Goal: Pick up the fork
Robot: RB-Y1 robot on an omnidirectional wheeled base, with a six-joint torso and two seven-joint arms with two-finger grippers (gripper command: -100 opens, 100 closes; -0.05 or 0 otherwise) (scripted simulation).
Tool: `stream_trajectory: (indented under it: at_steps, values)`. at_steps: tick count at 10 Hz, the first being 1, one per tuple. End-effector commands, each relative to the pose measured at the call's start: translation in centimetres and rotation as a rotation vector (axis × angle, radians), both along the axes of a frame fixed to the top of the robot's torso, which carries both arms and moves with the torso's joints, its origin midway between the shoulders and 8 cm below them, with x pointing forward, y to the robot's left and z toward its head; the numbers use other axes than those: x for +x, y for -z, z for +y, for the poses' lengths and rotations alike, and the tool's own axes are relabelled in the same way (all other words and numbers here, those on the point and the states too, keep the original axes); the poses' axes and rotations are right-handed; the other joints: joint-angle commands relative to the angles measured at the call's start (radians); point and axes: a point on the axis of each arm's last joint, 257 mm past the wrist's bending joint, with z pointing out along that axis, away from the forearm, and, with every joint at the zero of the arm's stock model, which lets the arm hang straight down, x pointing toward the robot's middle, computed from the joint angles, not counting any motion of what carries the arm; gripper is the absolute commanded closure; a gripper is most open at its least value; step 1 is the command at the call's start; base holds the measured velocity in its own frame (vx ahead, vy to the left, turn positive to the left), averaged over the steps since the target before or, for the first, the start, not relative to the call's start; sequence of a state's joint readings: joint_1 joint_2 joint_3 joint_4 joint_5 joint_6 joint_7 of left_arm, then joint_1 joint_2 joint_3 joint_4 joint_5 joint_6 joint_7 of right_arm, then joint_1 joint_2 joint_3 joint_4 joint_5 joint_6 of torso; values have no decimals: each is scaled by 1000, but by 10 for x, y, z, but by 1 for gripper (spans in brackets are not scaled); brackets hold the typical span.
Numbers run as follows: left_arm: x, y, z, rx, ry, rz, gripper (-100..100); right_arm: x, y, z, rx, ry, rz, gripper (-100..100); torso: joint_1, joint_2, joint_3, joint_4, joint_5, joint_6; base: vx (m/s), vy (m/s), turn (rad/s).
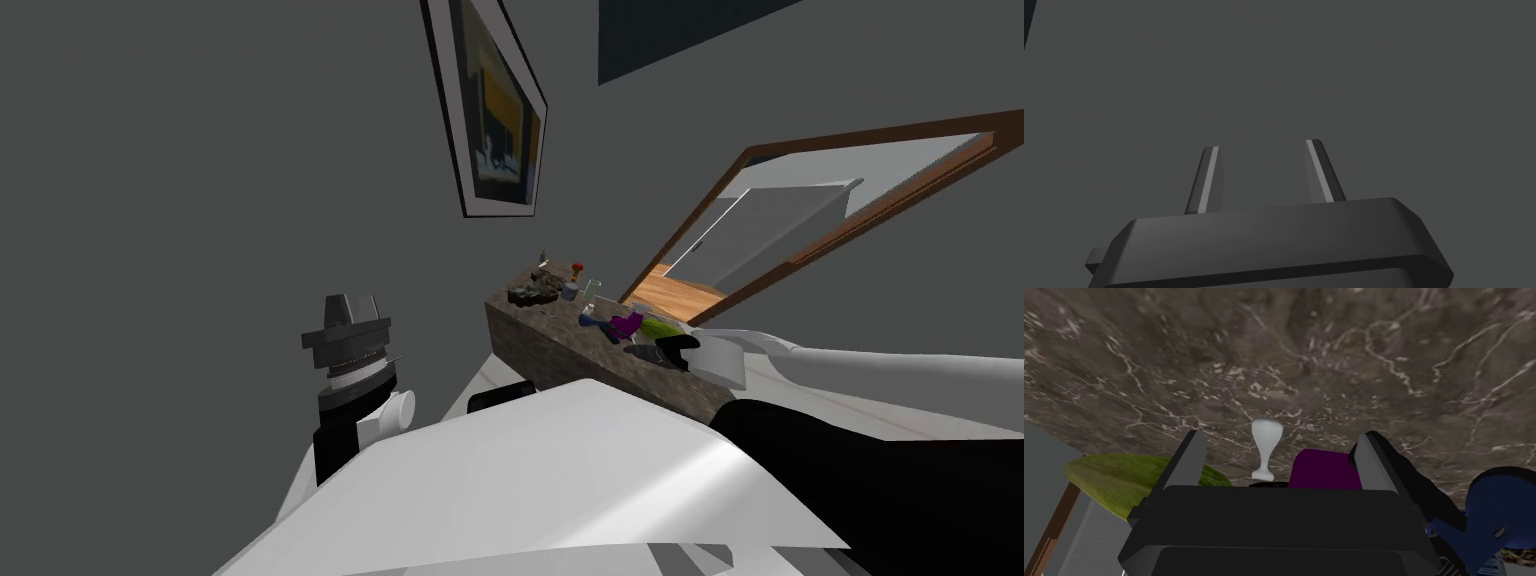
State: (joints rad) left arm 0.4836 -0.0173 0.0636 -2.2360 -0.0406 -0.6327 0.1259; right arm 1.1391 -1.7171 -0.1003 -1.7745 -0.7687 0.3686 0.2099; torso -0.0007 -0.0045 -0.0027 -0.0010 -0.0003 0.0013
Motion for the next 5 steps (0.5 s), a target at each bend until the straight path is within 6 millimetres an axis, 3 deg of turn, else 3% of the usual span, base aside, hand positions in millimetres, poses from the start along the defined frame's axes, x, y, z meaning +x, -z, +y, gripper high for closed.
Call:
stream_trajectory:
  at_steps: [1,3,4,5]
  values:
    - [0,0,0,0,0,0,0,-13,-3,-17,-38,22,47,-100,0,0,0,0,0,0,98,-52,62]
    - [0,0,0,0,0,0,0,-9,-3,-14,-34,19,39,-100,-2,1,1,0,-1,0,52,-26,17]
    - [0,0,0,0,0,0,0,-9,-4,-15,-35,19,39,0,0,4,2,1,0,1,0,0,0]
    - [0,0,0,0,0,0,0,-24,2,-20,-36,34,39,-100,1,6,4,2,0,1,1,-2,61]
